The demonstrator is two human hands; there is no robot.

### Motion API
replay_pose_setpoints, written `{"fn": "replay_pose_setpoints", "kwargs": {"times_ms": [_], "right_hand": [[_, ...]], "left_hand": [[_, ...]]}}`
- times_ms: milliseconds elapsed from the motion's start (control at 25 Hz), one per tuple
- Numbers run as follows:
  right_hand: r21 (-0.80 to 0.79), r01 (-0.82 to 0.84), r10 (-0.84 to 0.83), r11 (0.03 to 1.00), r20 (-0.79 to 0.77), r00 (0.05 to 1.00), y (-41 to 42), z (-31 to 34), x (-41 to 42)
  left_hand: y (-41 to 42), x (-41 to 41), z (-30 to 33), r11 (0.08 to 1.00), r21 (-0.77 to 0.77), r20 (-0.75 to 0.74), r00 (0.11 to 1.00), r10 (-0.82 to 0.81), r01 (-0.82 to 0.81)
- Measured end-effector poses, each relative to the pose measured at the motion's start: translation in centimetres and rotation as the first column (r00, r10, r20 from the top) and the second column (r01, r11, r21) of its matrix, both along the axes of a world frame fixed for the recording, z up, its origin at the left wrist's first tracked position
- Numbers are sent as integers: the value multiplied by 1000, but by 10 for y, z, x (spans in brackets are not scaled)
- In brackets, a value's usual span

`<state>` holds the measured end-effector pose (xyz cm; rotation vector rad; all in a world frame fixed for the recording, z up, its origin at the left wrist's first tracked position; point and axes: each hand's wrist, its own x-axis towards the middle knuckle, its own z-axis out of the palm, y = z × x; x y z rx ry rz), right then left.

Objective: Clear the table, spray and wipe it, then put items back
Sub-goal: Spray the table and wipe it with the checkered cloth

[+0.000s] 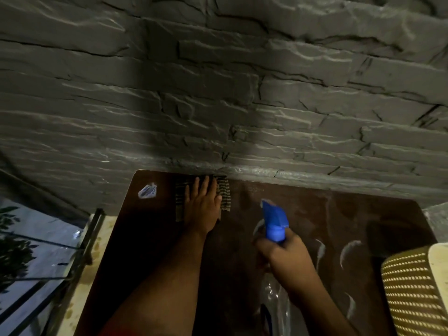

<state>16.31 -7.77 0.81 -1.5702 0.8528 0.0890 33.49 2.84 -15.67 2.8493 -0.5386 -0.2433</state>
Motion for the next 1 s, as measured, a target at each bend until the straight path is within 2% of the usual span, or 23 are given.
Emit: {"fn": "replay_pose_setpoints", "kwargs": {"times_ms": [160,320,400,520,680,840,1000], "right_hand": [[42,-62,63,997,-9,998,-8,11,5],[0,36,-36,999,-14,999,-17,15,0],[0,66,-66,998,-39,997,-16,12,-8],[-80,4,-13,997,-111,994,-5,5,-22],[-105,116,-127,988,-99,987,3,1,-36],[-112,5,-25,994,-176,984,20,-3,-58],[-96,35,-56,995,-225,973,22,-11,-85]], "left_hand": [[23,-13,0,997,26,-7,997,72,-72],[28,-12,0,996,45,-49,996,79,-77],[27,-10,2,995,74,-95,993,72,-66],[30,-8,7,995,91,-163,986,43,-28],[32,-2,10,995,99,-250,968,-1,27],[32,-1,15,996,86,-283,959,-12,38],[34,2,19,995,76,-331,943,-32,60]]}}
